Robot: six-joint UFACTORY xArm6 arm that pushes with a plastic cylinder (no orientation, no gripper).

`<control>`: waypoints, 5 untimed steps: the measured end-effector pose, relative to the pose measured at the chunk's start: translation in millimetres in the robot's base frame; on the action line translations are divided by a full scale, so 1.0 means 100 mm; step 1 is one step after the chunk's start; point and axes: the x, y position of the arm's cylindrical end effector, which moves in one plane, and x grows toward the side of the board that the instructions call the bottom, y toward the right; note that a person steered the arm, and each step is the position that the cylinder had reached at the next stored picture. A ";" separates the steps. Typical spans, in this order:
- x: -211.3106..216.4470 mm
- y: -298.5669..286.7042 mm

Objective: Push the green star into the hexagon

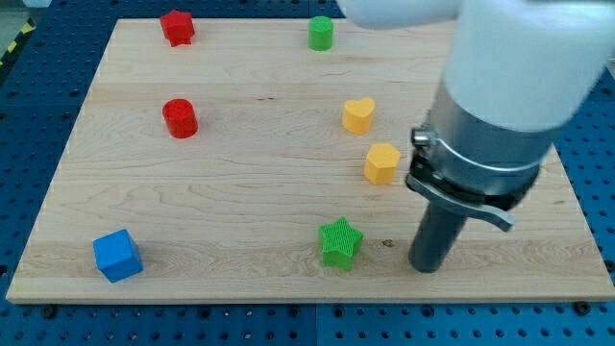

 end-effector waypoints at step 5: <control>0.18 -1.06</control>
